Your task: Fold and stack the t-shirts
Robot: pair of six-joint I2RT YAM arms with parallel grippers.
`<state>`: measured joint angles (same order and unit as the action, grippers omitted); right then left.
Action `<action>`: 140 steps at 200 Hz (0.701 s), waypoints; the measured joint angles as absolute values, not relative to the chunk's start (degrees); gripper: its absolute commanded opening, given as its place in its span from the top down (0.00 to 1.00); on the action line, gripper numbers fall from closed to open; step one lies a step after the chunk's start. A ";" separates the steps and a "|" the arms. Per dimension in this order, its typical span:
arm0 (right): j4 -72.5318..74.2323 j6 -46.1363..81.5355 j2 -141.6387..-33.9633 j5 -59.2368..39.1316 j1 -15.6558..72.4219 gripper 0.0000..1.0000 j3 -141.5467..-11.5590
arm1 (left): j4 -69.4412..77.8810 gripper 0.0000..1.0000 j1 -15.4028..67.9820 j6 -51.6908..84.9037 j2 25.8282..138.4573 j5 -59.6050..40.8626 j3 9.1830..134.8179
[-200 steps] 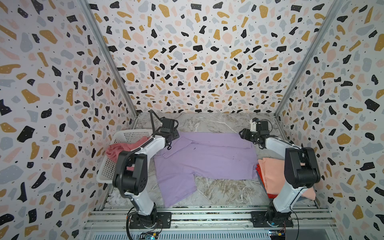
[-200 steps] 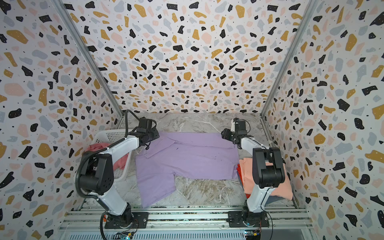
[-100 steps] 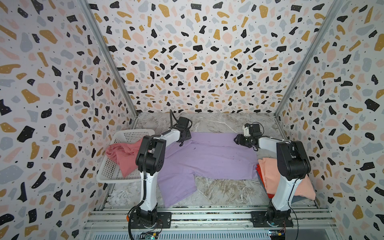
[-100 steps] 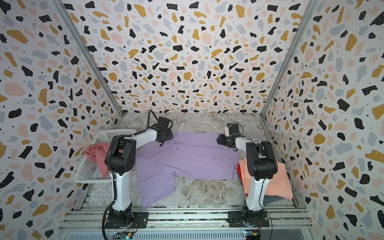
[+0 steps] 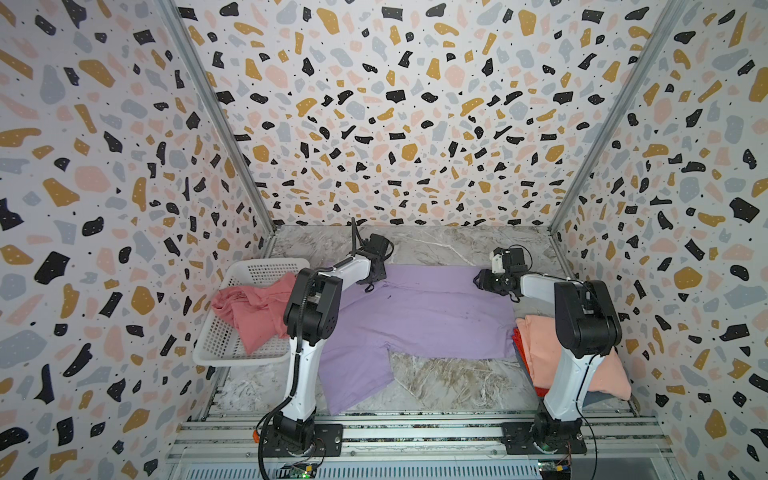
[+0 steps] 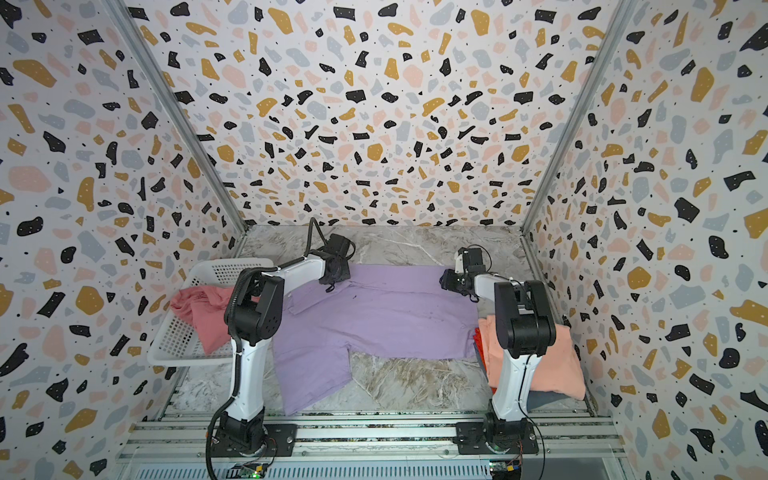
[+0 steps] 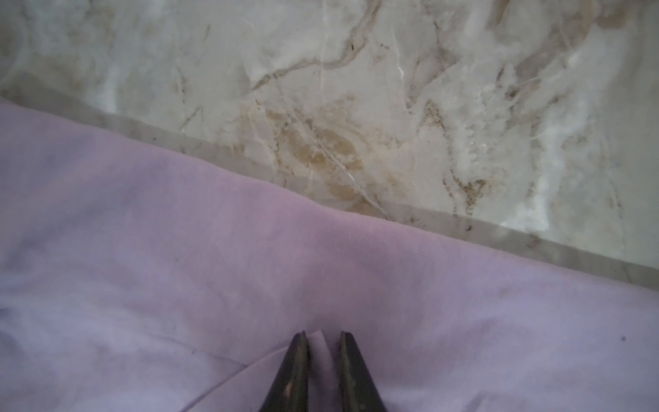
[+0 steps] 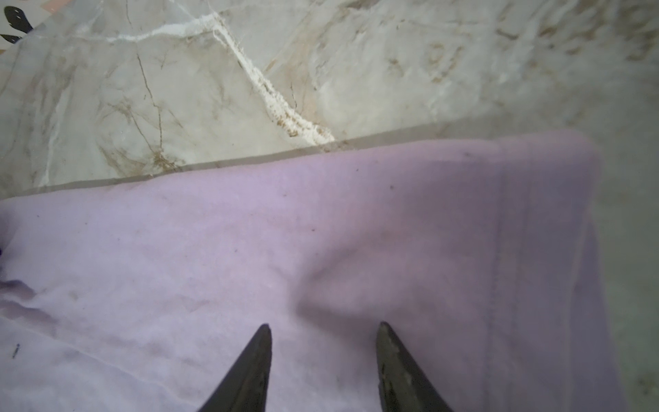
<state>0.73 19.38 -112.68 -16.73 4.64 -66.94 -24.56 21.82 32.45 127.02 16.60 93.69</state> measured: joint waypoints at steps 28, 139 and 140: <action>0.86 19.14 -113.32 -17.56 3.05 0.57 -67.68 | -25.21 1.00 21.91 32.88 126.74 17.37 93.69; 0.86 18.76 -113.47 -18.94 2.42 0.60 -67.68 | -31.00 1.00 26.20 32.12 109.54 12.49 83.40; 0.86 18.76 -113.47 -18.94 2.42 0.60 -67.68 | -31.14 1.00 26.26 32.10 109.38 12.34 83.33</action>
